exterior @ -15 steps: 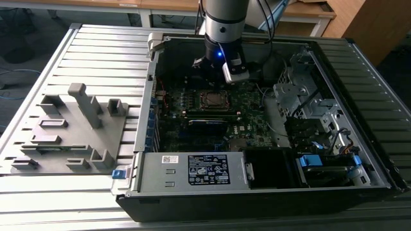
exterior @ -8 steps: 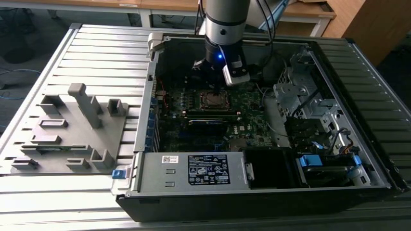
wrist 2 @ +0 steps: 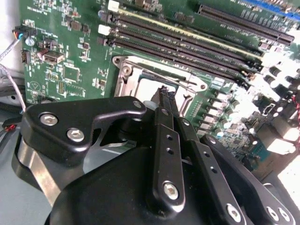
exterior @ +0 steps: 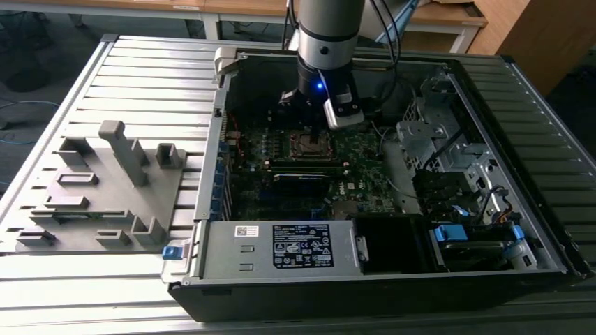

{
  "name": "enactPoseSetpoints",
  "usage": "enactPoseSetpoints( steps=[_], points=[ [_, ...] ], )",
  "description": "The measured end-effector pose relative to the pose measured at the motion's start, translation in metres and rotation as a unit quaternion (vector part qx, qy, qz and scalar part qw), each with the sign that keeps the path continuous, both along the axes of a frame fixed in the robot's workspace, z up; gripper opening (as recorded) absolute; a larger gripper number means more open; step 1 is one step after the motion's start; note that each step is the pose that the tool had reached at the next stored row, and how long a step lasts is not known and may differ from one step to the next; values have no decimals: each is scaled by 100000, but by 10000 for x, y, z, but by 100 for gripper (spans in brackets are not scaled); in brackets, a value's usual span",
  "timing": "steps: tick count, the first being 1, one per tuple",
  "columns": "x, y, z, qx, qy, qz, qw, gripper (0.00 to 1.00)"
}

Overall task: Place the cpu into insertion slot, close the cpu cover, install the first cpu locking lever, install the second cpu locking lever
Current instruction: 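Install the second cpu locking lever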

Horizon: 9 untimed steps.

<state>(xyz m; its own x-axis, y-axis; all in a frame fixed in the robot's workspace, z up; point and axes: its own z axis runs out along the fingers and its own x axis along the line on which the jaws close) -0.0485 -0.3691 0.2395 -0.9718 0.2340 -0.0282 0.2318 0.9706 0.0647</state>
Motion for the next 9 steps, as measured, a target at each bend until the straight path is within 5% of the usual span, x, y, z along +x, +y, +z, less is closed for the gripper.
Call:
enactPoseSetpoints(
  steps=[9],
  points=[
    [0, -108, 0, -8, -1, 1, 100000, 11]
  ],
)
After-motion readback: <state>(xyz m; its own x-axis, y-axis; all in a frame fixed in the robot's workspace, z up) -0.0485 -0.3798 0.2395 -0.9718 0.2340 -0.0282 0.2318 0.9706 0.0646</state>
